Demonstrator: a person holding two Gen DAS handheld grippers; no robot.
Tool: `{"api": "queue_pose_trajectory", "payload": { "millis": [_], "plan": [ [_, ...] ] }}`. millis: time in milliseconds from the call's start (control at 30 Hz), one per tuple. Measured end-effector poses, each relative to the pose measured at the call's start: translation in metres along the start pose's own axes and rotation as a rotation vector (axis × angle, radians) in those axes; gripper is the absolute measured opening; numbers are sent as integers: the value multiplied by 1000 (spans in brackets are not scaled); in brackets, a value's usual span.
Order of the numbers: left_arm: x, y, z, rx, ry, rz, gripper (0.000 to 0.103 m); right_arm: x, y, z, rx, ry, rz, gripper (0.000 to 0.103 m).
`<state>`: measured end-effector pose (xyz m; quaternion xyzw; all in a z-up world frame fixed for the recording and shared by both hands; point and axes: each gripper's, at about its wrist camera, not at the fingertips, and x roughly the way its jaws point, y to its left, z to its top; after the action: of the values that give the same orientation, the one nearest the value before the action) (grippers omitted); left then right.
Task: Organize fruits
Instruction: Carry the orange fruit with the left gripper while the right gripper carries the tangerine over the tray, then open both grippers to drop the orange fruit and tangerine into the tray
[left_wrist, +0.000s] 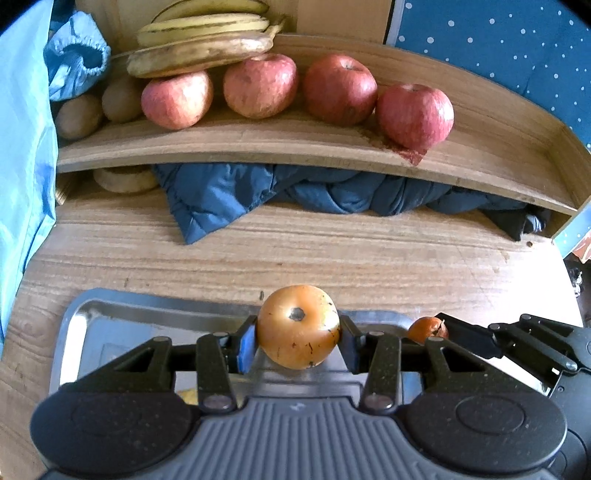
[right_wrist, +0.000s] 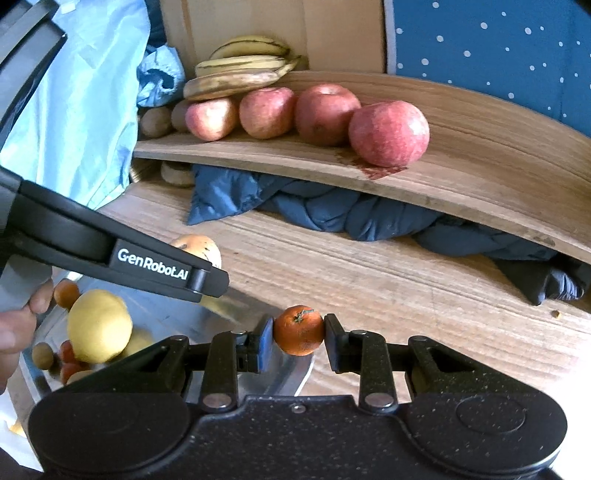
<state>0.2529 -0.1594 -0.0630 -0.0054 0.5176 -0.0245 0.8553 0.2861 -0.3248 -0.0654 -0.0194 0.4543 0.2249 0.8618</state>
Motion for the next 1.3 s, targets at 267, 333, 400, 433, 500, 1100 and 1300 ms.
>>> {"api": "queue_pose_trajectory", "payload": {
  "millis": [267, 333, 400, 433, 500, 1100, 1300],
  "plan": [
    [-2, 5, -12, 1, 20, -2, 49, -3, 14, -11, -4, 17, 2, 31],
    [-3, 6, -14, 0, 23, -1, 49, -4, 18, -14, -5, 25, 3, 31],
    [-4, 6, -16, -4, 25, 0, 49, -5, 20, -17, -7, 31, 5, 31],
    [-4, 6, -17, -6, 25, 1, 49, -6, 21, -18, -9, 33, 6, 31],
    [-5, 6, -19, -10, 25, 3, 49, -7, 22, -20, -12, 35, 8, 31],
    [-1, 2, -21, -76, 29, 47, 49, -8, 19, -19, -90, 50, 80, 33],
    [-2, 1, -19, -96, 30, 63, 50, -6, 18, -18, -119, 53, 111, 34]
  ]
}}
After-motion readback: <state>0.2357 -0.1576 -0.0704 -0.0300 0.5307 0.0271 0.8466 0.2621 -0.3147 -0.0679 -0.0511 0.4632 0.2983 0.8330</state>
